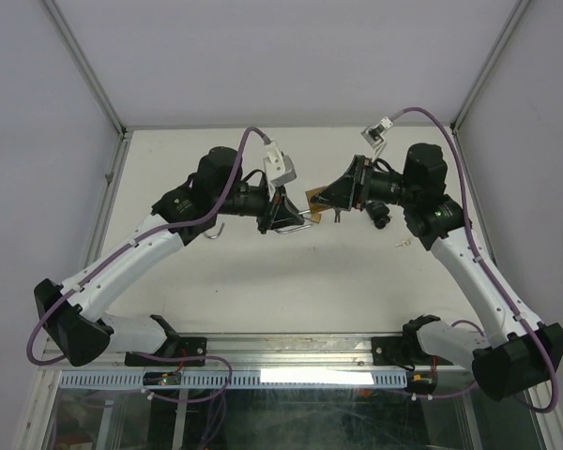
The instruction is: Unlock with the key
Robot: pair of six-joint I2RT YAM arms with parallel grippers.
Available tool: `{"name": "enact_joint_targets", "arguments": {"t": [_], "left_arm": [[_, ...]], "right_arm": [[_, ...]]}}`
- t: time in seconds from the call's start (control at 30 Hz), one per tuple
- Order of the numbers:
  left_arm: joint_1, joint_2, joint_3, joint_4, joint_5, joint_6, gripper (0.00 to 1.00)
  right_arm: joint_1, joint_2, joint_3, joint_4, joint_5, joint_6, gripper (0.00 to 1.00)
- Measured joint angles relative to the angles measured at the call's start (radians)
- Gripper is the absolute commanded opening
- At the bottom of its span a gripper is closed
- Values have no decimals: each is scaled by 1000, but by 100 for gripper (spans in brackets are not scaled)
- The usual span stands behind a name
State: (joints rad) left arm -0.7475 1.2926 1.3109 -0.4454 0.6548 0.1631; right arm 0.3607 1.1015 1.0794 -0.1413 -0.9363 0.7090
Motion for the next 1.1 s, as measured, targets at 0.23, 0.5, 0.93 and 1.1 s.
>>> {"name": "enact_joint_targets", "arguments": {"t": [0.23, 0.5, 0.93, 1.1], "left_arm": [[90, 27, -130, -35, -109, -95, 0], [240, 197, -248, -129, -209, -90, 0], [398, 471, -42, -36, -593, 61, 0], [364, 499, -92, -29, -543, -24, 0]], "right_arm": [[-10, 13, -58, -174, 194, -176, 100], [-26, 39, -117, -327, 393, -267, 100], [-26, -61, -151, -374, 440, -292, 100], [-26, -101, -188, -377, 453, -284, 100]]}}
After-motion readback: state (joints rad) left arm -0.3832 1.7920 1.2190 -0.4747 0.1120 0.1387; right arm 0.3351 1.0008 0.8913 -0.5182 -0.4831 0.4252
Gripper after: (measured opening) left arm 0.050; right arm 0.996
